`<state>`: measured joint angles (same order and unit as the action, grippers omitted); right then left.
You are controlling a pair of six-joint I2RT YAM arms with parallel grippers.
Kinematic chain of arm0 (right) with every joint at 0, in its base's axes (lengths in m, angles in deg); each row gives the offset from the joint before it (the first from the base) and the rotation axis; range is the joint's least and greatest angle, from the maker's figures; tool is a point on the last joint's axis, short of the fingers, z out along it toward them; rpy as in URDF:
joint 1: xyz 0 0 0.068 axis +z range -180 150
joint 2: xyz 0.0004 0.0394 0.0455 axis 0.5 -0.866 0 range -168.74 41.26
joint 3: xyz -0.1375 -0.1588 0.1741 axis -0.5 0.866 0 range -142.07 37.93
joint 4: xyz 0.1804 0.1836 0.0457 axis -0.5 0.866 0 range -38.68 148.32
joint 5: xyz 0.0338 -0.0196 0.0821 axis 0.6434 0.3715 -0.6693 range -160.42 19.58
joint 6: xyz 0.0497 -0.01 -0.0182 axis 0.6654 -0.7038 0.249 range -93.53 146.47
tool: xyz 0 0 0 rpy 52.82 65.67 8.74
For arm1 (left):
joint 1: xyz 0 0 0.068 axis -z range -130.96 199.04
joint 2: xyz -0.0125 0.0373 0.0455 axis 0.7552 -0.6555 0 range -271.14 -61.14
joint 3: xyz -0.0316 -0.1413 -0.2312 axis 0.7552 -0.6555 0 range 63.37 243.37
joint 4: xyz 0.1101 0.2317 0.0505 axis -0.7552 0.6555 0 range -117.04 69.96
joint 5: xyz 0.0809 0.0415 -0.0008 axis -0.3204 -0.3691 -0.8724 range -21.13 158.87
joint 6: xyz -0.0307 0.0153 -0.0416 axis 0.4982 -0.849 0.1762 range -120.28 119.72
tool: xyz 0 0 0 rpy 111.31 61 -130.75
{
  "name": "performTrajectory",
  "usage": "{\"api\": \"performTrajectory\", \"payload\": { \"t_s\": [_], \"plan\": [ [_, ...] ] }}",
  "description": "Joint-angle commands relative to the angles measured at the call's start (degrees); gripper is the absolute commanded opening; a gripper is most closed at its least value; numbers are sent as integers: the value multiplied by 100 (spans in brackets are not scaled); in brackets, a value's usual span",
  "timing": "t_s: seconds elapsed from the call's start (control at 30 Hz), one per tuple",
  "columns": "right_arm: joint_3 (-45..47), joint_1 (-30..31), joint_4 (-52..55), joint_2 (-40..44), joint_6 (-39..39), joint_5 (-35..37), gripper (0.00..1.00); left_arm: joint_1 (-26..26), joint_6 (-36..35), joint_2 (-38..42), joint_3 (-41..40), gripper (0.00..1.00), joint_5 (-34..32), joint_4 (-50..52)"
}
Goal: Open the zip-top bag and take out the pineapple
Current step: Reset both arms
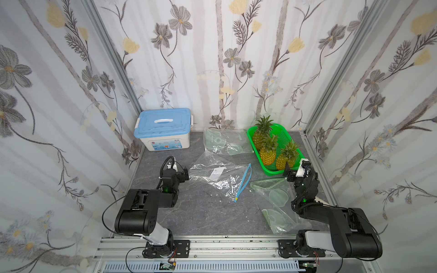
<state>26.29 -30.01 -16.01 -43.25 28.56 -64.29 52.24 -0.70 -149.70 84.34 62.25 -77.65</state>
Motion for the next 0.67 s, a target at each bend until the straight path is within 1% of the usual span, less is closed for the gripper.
{"api": "performTrajectory", "payload": {
  "t_s": [0.0, 0.1, 0.33, 0.63],
  "plan": [
    [-56, -8, -376, -41, -11, -332, 100, -90, -65, -14, 132, 100, 271, 26],
    [-64, -8, -336, -23, -11, -332, 100, -179, 9, -12, 214, 100, 392, 187],
    [-50, -8, -342, -22, -22, -332, 100, -188, 9, -14, 235, 100, 406, 207],
    [-58, -8, -342, -22, -18, -332, 100, -303, 60, -37, 277, 100, 652, 288]
  ]
}}
